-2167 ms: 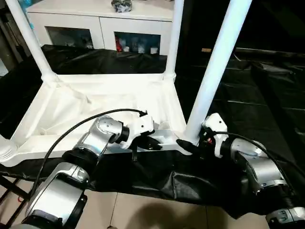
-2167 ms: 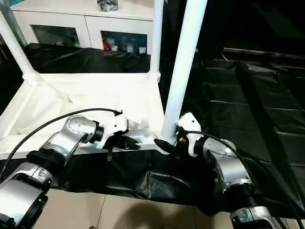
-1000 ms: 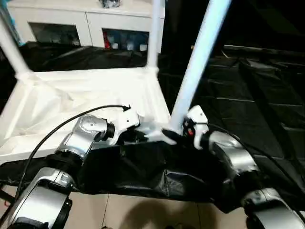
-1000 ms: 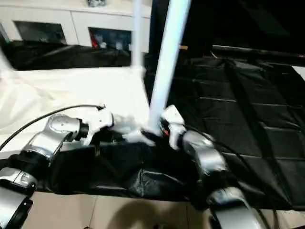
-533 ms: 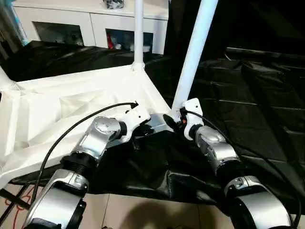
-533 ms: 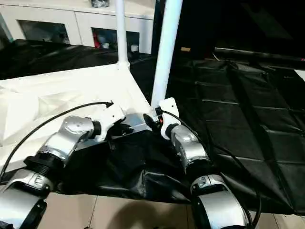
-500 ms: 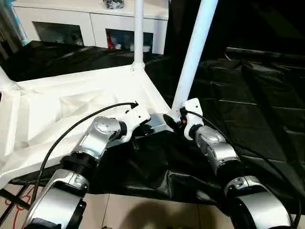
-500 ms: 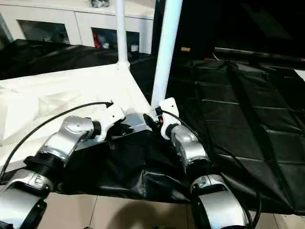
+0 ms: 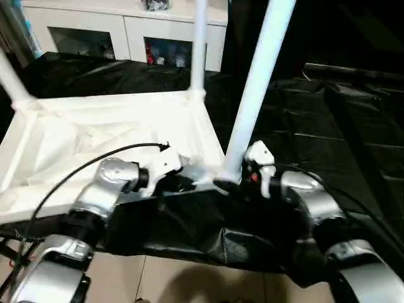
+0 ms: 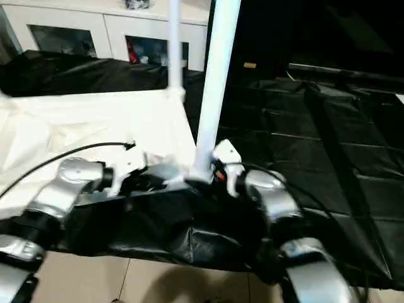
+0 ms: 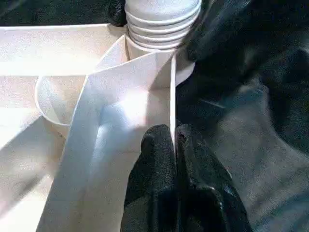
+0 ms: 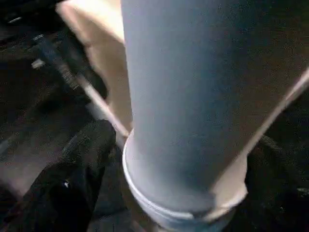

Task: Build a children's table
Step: Rotate leg to tighten

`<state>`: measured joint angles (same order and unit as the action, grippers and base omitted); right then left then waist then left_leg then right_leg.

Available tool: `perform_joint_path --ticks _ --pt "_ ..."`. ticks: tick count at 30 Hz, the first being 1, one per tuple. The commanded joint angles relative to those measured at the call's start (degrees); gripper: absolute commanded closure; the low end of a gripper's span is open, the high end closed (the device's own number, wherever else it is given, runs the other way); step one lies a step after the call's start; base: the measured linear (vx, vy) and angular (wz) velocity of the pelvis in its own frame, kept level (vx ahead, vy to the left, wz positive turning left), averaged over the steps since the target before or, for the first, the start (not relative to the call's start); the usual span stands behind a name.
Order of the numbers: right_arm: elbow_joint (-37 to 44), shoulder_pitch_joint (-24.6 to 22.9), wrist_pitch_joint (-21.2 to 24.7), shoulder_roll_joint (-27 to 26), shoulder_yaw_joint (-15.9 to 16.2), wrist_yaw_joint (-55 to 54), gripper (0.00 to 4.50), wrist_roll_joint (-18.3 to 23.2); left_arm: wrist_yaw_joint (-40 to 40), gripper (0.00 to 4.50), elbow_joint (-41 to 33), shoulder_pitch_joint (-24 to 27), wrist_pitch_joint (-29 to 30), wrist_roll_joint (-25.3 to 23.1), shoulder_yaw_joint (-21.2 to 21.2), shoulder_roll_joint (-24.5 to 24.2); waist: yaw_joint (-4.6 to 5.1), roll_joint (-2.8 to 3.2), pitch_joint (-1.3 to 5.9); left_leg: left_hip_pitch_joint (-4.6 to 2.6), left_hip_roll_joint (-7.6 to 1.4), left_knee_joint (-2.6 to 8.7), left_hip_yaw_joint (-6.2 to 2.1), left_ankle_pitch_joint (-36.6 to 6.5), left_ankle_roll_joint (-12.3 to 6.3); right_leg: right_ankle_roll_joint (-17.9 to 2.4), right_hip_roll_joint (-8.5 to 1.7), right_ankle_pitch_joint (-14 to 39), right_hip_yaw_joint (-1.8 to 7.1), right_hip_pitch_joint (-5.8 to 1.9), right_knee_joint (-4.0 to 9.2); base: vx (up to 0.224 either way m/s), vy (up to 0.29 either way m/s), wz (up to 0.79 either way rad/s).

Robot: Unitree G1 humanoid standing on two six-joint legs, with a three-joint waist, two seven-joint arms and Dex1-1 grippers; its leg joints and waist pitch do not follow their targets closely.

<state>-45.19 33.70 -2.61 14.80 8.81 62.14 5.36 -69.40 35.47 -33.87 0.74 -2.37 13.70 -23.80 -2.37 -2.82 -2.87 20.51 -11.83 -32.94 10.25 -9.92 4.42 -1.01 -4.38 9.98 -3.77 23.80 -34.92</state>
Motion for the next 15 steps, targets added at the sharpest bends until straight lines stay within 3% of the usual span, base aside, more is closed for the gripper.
perform_joint_path --ticks 1,7,15 --pt "2.1 -0.8 1.0 0.1 2.1 4.6 0.61 1.0 -1.6 4.50 1.5 1.0 -0.1 -0.4 1.2 -0.9 -0.48 0.03 3.28 -0.07 -1.67 3.75 -0.04 -15.0 -2.31 -11.8 -3.38 15.6 2.56 -3.03 4.32 0.000 0.000 0.00" --pt "4.2 -1.4 2.3 0.5 2.2 7.3 0.94 1.6 -6.1 4.50 2.3 0.7 -0.3 -0.2 1.6 -4.1 -0.53 0.04 3.25 -0.10 -1.67 3.78 -0.06 -14.5 -1.78 -11.9 -3.43 15.8 2.57 -2.98 4.24 0.000 0.000 0.00" --pt "5.0 -1.6 4.2 0.2 2.2 8.3 1.63 2.3 -7.1 4.50 1.6 0.9 0.2 1.4 1.1 -4.0 -0.77 0.00 3.32 -0.15 -1.64 3.70 0.05 -13.8 -1.48 -12.4 -3.40 14.4 2.61 -3.02 4.02 0.000 0.000 0.00"
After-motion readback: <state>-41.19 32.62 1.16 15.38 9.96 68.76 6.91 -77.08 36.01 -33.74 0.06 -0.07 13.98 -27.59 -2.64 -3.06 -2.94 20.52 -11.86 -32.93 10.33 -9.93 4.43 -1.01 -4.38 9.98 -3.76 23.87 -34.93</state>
